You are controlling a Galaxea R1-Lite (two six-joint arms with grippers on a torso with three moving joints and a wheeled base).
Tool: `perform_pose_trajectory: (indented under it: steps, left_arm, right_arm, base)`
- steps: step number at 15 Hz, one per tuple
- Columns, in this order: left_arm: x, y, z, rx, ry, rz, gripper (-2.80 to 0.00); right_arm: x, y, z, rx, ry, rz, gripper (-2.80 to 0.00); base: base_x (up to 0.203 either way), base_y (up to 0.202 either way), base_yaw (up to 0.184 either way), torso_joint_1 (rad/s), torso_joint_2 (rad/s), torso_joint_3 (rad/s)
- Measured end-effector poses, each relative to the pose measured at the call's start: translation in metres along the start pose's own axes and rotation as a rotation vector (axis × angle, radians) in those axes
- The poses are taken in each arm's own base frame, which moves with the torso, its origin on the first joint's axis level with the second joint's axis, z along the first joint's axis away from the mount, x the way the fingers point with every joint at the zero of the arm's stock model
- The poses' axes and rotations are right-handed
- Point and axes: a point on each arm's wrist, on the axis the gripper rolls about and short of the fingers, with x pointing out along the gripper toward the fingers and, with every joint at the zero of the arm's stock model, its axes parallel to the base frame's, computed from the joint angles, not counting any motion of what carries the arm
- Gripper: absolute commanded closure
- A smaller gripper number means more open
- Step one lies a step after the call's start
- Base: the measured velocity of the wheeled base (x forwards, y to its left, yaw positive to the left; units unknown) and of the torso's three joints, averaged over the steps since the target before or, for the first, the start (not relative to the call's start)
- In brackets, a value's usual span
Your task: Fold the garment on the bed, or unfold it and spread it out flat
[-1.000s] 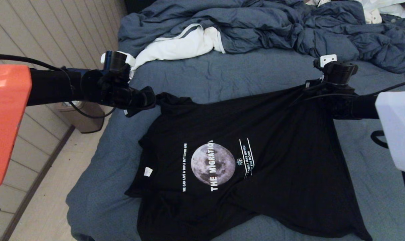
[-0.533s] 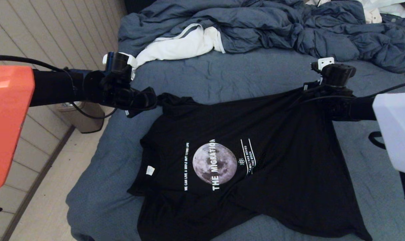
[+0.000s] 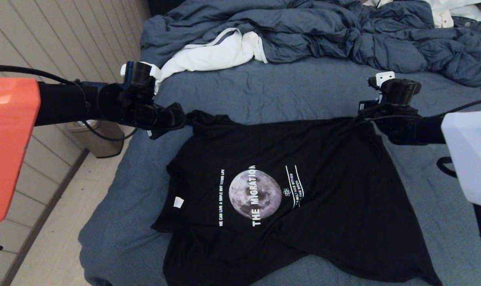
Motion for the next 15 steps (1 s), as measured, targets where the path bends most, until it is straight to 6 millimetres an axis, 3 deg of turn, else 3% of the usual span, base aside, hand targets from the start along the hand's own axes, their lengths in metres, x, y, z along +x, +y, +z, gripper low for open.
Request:
perform_pose_trajectory:
  steps: [12, 15]
  left_arm:
    - [-0.0053, -0.0014, 0.0025, -0.004, -0.009, -0.006, 0.00]
    - [-0.0061, -0.0015, 0.0033, -0.005, -0.011, -0.007, 0.00]
  right_arm:
    - [-0.0041, 0.0029, -0.0045, 0.057, 0.073, 0.053, -2.80]
    - [-0.0074, 0.0015, 0.0039, 0.079, 0.058, 0.070, -2.80]
  base:
    - [0.000, 0.000, 0.000, 0.000, 0.00, 0.000]
    - [0.000, 0.000, 0.000, 0.000, 0.00, 0.000]
